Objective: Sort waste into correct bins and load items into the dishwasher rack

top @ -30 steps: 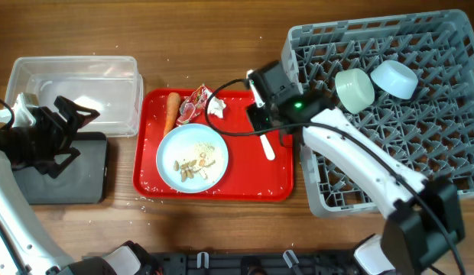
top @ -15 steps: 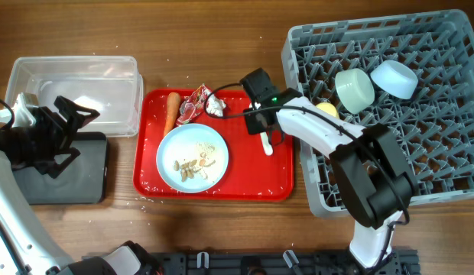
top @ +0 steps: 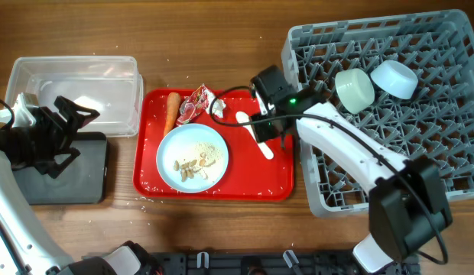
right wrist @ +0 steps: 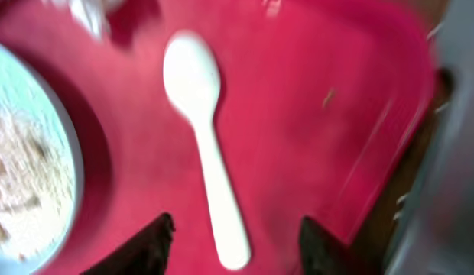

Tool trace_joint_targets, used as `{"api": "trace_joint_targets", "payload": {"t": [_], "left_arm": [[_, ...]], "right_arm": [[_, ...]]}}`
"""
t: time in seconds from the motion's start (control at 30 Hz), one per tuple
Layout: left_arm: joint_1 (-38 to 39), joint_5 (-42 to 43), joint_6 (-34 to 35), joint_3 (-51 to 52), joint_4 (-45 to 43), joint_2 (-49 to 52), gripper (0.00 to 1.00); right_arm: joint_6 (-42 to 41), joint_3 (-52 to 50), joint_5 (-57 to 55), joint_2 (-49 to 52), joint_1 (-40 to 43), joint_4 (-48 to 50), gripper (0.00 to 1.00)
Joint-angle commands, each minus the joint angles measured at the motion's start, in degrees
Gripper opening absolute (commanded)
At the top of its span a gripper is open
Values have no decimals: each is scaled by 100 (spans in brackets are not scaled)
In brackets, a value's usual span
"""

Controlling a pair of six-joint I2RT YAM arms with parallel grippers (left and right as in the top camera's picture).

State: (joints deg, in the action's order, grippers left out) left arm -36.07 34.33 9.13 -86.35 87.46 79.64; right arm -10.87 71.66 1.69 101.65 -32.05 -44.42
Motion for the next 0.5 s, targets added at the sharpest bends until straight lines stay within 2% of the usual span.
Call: {"api": "trace_joint_targets", "payload": {"t": [0.0, 0.07, 0.13, 0.17, 0.3, 0.47], "left_arm": [[7, 2, 33, -68, 4, -50, 100], [7, 2, 33, -68, 4, -50, 100], [7, 4, 33, -68, 4, -50, 100], [7, 2, 33, -68, 4, -50, 100], [7, 4, 33, -68, 4, -50, 100], [7, 2, 33, -68, 4, -50, 100]], "right_arm": [[369, -348, 623, 378, -2, -48, 63], [343, -575, 791, 516, -2, 63, 63], [313, -761, 789, 627, -2, 299, 54], [275, -820, 787, 640, -2, 393, 47], [-105, -942, 778, 715, -2, 597, 4], [-308, -898, 743, 514, -2, 599, 4]]}}
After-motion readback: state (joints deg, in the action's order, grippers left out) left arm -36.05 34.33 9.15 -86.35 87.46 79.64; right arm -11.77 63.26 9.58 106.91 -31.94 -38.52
